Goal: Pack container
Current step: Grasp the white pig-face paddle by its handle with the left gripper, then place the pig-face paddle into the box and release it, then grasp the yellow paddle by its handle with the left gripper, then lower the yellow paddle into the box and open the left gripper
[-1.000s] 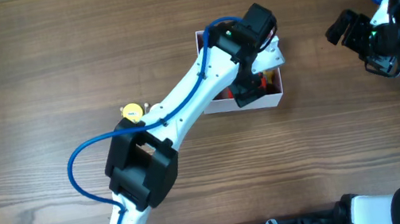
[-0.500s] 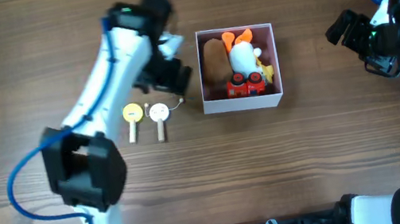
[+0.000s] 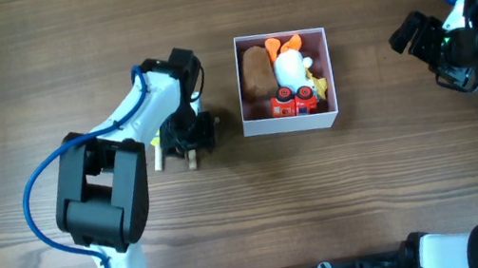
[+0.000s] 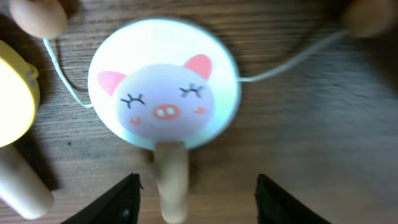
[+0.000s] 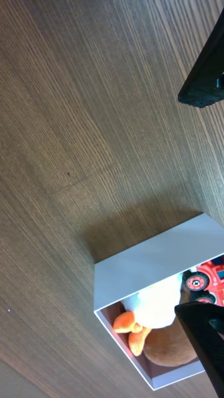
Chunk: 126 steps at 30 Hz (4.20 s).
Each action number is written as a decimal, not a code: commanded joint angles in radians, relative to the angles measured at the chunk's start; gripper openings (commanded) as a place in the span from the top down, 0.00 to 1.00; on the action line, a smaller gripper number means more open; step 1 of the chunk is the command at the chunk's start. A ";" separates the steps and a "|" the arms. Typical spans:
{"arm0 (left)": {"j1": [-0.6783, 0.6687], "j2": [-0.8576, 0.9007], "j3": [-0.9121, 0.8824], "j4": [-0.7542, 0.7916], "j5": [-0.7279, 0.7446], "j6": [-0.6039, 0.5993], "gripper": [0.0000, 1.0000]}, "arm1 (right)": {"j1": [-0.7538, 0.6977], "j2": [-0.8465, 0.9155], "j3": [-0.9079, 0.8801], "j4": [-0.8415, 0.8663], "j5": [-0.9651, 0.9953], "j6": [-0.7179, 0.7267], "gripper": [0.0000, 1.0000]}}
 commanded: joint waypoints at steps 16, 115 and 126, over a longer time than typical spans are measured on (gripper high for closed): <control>0.002 -0.027 -0.061 0.039 -0.034 -0.093 0.96 | 0.000 0.008 -0.002 0.003 -0.006 0.015 0.00; 0.037 -0.277 0.239 -0.130 0.048 0.145 0.96 | 0.000 0.008 -0.002 0.003 -0.006 0.015 0.00; -0.300 -0.181 0.329 0.250 0.084 -0.075 0.96 | 0.000 0.008 -0.002 0.003 -0.006 0.015 0.00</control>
